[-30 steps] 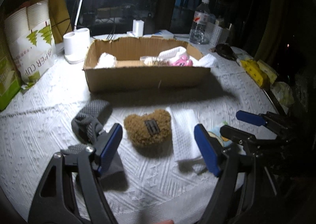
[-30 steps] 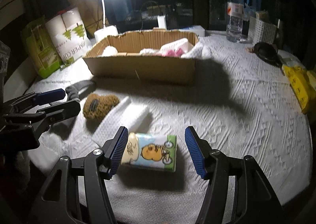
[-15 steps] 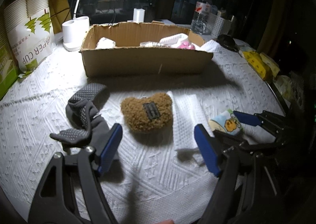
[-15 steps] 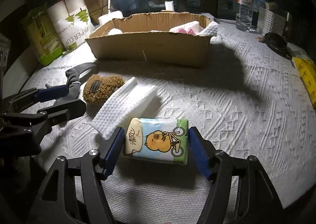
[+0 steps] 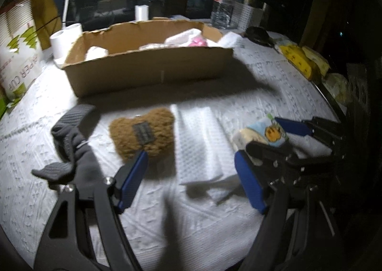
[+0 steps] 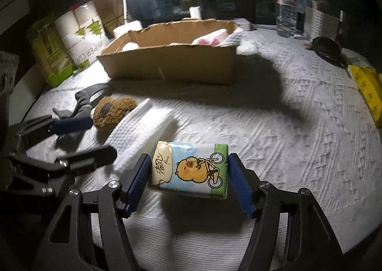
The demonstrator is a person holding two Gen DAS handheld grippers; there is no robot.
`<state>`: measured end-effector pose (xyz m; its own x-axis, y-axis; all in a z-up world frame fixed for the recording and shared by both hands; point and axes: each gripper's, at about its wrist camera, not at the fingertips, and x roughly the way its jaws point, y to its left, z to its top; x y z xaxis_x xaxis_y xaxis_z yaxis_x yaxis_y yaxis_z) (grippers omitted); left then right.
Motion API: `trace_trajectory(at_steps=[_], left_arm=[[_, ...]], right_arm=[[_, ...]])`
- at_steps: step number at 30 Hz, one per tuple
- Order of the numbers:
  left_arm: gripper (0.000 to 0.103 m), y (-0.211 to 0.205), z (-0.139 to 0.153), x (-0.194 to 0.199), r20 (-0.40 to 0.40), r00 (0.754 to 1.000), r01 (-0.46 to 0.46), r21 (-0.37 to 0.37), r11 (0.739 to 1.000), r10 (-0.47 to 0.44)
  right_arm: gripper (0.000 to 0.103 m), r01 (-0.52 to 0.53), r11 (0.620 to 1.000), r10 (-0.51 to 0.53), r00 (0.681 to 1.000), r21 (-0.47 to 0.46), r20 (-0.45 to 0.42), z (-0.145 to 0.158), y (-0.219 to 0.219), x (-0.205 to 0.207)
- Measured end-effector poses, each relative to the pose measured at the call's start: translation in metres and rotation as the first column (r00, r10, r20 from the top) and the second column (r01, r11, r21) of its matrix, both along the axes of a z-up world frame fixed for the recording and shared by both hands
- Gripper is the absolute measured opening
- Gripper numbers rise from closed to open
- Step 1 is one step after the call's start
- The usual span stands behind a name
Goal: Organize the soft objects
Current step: 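Grasp the duck tissue pack with the right gripper while the left gripper grasps the white cloth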
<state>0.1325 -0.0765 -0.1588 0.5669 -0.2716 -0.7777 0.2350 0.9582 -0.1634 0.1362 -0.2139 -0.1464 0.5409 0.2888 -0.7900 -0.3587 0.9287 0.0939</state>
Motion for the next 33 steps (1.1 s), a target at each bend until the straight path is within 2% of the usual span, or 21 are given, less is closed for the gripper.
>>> trace_trajectory(at_steps=[11, 16, 17, 19, 20, 26, 33], left_arm=[[0.075, -0.032, -0.018, 0.009, -0.052, 0.997, 0.055, 0.059, 0.997, -0.052], [0.051, -0.036, -0.021, 0.01, -0.057, 0.996, 0.067, 0.075, 0.995, -0.063], [0.04, -0.035, -0.02, 0.01, -0.052, 0.997, 0.067, 0.073, 0.995, -0.063], [0.035, -0.033, -0.018, 0.01, -0.044, 0.997, 0.067, 0.058, 0.996, -0.065], [0.025, -0.032, -0.017, 0.01, -0.041, 0.997, 0.075, 0.052, 0.996, -0.072], [0.017, -0.031, -0.002, 0.003, 0.014, 0.993, 0.118, 0.025, 0.993, -0.118], [0.009, -0.019, 0.013, 0.0, 0.053, 0.994, 0.101, -0.011, 0.995, -0.101]], right_arm=[[0.069, 0.057, 0.997, -0.058, 0.998, 0.054, 0.003, 0.001, -0.039, 0.009], [0.069, 0.063, 0.996, -0.064, 0.998, 0.071, 0.013, 0.004, -0.047, 0.01], [0.069, 0.062, 0.995, -0.064, 0.998, 0.074, 0.014, 0.004, -0.048, 0.01], [0.069, 0.062, 0.995, -0.064, 0.998, 0.077, 0.015, 0.005, -0.048, 0.011], [0.069, 0.062, 0.995, -0.063, 0.998, 0.077, 0.016, 0.005, -0.047, 0.011], [0.069, 0.051, 0.996, -0.053, 0.998, 0.072, 0.028, 0.011, -0.042, 0.012], [0.069, 0.032, 0.998, -0.035, 0.997, 0.051, 0.064, 0.03, -0.032, 0.015]])
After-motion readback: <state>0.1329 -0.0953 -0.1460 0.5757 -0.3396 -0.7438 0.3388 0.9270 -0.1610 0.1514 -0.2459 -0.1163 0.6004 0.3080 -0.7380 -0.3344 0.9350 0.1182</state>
